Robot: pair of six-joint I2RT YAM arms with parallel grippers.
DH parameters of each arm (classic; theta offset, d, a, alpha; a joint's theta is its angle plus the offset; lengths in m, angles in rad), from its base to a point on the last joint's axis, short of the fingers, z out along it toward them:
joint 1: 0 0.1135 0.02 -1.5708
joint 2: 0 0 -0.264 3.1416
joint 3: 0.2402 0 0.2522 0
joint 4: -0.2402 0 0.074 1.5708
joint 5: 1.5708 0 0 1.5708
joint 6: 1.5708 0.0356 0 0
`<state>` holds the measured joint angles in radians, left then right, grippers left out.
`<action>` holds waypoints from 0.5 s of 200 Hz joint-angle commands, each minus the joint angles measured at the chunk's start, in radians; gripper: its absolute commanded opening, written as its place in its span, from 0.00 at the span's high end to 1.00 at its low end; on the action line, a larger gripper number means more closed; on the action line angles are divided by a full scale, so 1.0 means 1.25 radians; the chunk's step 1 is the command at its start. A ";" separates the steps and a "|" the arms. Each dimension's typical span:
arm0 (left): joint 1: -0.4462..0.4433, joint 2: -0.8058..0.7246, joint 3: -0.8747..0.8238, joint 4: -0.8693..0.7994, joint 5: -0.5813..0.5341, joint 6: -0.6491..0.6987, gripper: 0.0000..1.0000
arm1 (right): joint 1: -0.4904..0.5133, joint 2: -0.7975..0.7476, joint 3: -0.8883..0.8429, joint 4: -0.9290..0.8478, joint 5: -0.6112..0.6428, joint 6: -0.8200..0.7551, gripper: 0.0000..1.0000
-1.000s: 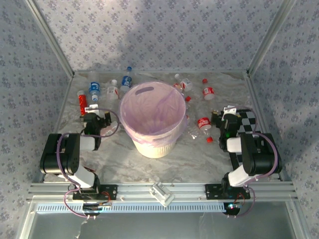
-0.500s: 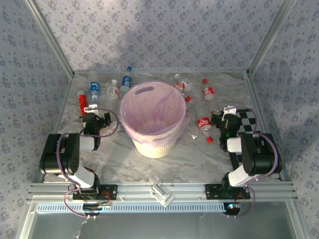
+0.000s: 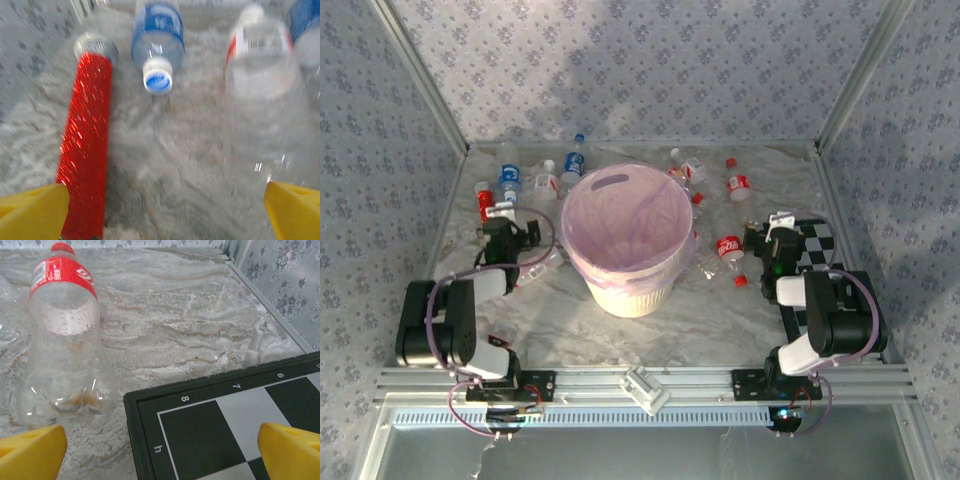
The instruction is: Put the plastic bottles in the bin
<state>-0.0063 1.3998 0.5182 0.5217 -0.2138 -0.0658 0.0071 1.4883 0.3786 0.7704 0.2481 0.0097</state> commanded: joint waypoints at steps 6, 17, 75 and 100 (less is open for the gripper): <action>0.006 -0.131 0.138 -0.275 -0.058 -0.062 0.00 | 0.014 -0.130 0.162 -0.310 0.021 0.027 0.00; 0.007 -0.153 0.208 -0.418 -0.081 -0.107 0.00 | 0.010 -0.168 0.239 -0.455 -0.018 0.036 0.00; 0.006 -0.299 0.540 -0.879 0.081 -0.259 0.15 | 0.060 -0.149 0.500 -1.128 -0.270 0.137 0.00; -0.097 -0.302 0.655 -0.999 0.222 -0.284 0.21 | 0.082 -0.103 0.516 -1.154 -0.305 0.127 0.06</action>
<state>-0.0216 1.0389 1.2148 -0.4671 -0.1455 -0.3531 0.0895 1.2984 1.0229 -0.4255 -0.0296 0.1471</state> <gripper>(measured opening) 0.816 0.971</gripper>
